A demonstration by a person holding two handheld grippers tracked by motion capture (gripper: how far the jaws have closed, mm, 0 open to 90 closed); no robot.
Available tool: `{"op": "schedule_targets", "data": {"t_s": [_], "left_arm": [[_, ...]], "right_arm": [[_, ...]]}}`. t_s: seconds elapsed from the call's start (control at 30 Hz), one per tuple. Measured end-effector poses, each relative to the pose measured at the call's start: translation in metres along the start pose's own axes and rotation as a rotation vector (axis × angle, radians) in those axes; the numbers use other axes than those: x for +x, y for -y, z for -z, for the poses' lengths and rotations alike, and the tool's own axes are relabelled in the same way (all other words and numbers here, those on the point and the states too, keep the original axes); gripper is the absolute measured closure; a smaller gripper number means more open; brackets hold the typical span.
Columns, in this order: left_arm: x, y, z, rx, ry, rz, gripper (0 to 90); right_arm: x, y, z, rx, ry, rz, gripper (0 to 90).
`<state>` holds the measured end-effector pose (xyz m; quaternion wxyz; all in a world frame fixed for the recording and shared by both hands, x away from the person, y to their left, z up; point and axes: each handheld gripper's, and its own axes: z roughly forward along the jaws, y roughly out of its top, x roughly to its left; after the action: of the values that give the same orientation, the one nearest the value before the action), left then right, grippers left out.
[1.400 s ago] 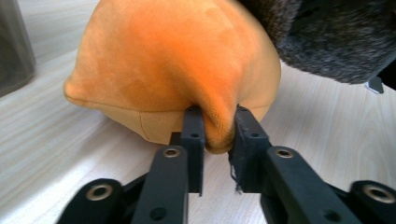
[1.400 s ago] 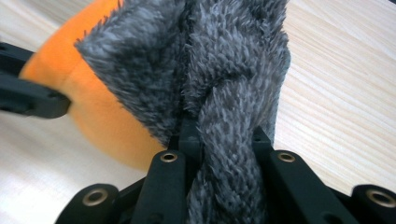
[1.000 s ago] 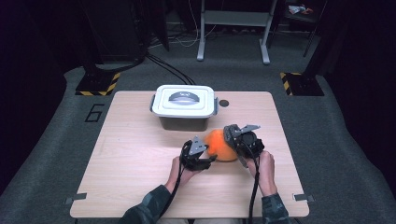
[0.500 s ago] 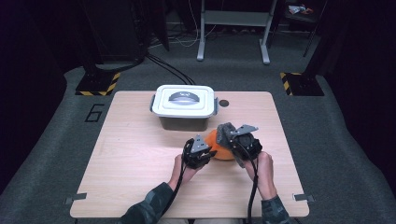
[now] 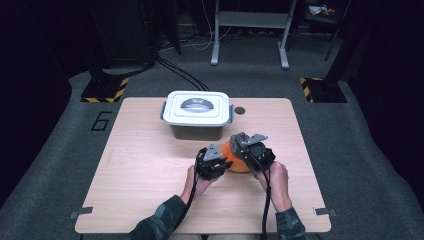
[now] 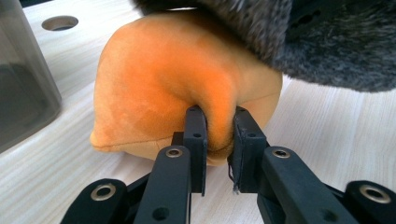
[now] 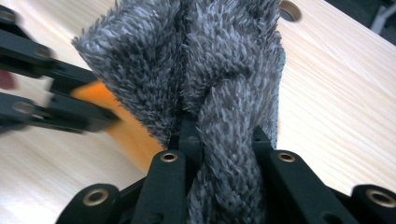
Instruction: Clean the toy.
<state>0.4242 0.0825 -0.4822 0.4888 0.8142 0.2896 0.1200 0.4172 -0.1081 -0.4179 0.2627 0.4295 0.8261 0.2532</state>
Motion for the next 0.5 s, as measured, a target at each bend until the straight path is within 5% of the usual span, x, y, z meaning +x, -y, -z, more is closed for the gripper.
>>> {"op": "schedule_targets", "data": {"t_s": [0.5], "left_arm": [[0.004,0.004,-0.001,-0.005,0.021,0.034,78.6]], "right_arm": [[-0.044,0.033,-0.027,0.093,0.032,-0.145,75.2]]}}
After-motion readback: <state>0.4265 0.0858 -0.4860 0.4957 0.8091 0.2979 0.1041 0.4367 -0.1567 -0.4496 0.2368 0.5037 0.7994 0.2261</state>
